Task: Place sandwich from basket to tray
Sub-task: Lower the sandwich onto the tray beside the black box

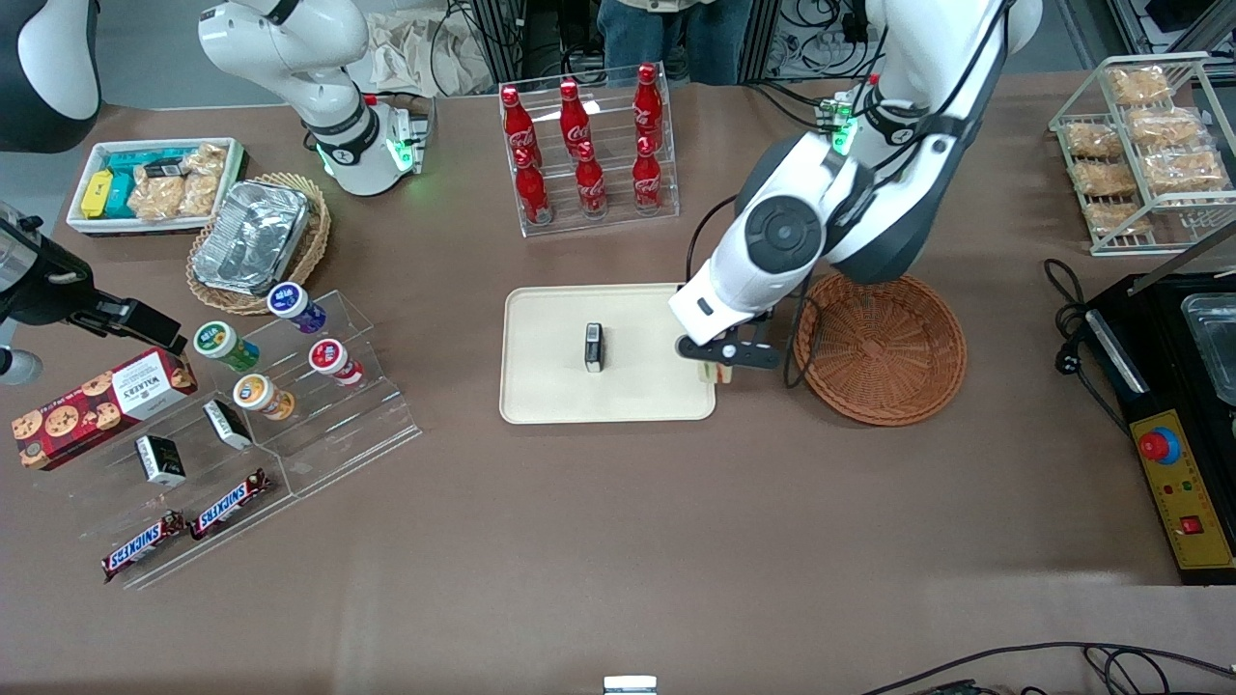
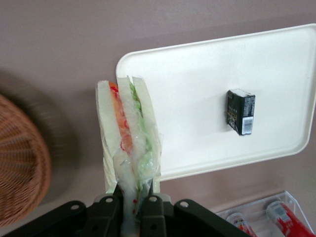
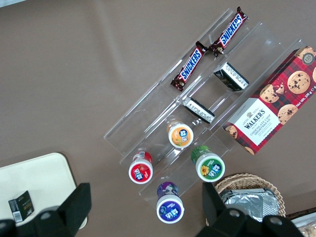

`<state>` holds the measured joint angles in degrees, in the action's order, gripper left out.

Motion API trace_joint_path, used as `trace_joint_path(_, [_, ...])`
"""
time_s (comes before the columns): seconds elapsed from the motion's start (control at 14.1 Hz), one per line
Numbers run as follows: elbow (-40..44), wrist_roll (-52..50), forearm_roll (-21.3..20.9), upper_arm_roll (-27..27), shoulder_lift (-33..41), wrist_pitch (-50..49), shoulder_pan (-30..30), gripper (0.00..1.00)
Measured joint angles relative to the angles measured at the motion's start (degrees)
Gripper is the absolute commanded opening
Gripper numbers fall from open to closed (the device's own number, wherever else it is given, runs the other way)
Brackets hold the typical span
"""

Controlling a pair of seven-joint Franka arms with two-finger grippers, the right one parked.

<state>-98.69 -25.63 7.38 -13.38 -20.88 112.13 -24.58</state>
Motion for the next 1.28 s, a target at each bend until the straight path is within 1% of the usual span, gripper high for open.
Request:
trace_joint_path(0.28, [-1.04,-2.43,0.21,0.0,-4.82,8.22,-3.09,0.0])
trace_joint_path(0.43, [-1.61,-3.1,0.21,0.01,-6.56,11.33,-3.72,0.0])
trace_joint_path(0.64, [-5.49,-3.12,0.19,0.02,-7.74,17.45,-3.95,0.0])
trace_joint_path(0.71, [-6.64,-3.12,0.19,0.04,-7.88,18.7,-4.07,0.23])
trace_joint_path(0.78, [-7.31,-3.12,0.19,0.07,-7.92,19.24,-4.16,0.93])
trace_joint_path(0.85, [-7.53,-3.11,0.18,0.11,-7.92,19.35,-4.2,0.99])
trace_joint_path(1.06, [-7.28,-3.11,-0.12,0.6,-7.52,19.29,-4.07,0.99])
trace_joint_path(1.28, [-5.97,-3.1,-0.35,1.21,-4.53,16.43,-1.87,0.99])
